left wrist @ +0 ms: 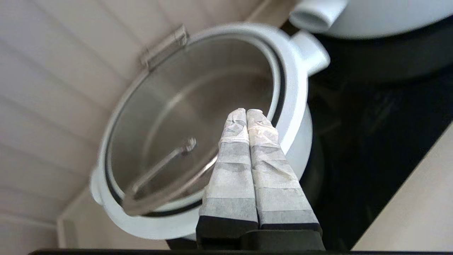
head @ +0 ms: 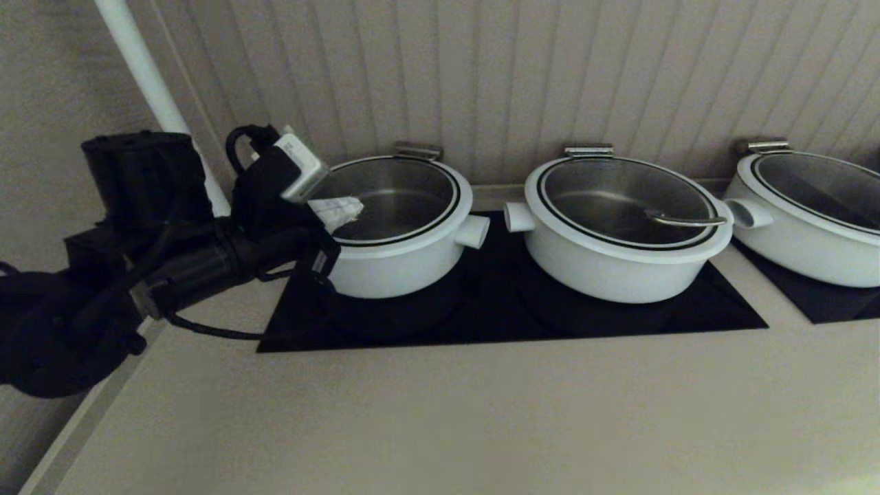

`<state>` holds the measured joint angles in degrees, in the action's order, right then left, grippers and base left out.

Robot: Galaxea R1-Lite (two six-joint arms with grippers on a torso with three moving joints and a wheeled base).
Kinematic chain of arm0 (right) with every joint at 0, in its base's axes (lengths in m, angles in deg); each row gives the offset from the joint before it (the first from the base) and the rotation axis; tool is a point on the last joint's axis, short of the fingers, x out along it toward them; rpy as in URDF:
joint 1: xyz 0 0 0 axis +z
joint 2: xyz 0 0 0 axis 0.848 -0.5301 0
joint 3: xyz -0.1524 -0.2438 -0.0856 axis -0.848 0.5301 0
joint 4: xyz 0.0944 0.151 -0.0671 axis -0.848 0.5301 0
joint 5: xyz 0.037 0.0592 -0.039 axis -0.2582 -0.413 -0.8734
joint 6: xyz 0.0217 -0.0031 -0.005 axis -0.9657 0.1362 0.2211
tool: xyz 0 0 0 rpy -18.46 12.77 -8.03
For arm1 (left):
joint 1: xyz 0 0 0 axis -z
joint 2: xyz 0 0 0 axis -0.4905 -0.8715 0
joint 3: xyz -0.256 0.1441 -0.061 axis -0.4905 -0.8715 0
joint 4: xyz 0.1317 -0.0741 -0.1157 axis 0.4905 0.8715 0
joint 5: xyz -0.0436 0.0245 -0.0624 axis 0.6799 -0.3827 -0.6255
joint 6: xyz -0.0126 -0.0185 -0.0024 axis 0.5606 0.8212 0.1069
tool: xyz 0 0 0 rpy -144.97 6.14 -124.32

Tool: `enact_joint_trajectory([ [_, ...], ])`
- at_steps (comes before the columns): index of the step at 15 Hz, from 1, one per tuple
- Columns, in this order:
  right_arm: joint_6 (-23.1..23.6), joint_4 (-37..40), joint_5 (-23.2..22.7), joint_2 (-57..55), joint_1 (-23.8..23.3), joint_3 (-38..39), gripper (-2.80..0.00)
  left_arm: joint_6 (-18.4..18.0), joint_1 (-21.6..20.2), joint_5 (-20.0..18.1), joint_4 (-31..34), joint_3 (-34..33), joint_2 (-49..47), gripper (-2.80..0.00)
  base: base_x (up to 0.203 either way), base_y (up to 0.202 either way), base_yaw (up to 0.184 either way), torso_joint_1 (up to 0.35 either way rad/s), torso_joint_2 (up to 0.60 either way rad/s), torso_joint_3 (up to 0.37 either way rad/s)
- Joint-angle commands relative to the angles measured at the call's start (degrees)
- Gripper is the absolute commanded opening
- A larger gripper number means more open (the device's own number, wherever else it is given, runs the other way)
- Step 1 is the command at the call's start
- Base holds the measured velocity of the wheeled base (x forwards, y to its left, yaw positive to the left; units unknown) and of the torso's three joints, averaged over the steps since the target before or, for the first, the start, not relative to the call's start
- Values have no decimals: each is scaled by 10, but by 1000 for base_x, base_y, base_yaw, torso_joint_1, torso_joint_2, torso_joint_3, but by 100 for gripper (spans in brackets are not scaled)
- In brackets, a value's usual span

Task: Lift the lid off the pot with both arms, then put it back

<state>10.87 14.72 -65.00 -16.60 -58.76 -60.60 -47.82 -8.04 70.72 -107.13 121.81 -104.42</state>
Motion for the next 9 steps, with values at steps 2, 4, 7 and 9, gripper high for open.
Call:
enact_joint_trajectory([
  [2,1,0,0,0,0,0,-280,-2,15,0,1,-17,60,-280,0,0,0,0,0,0],
  [4,0,0,0,0,0,0,-280,-2,17,-1,1,-33,94,-280,0,0,0,0,0,0],
  [7,0,0,0,0,0,0,-280,-7,31,1,3,-72,168,-280,0,0,0,0,0,0],
  [9,0,0,0,0,0,0,-280,-28,39,2,4,-110,222,-280,0,0,0,0,0,0],
])
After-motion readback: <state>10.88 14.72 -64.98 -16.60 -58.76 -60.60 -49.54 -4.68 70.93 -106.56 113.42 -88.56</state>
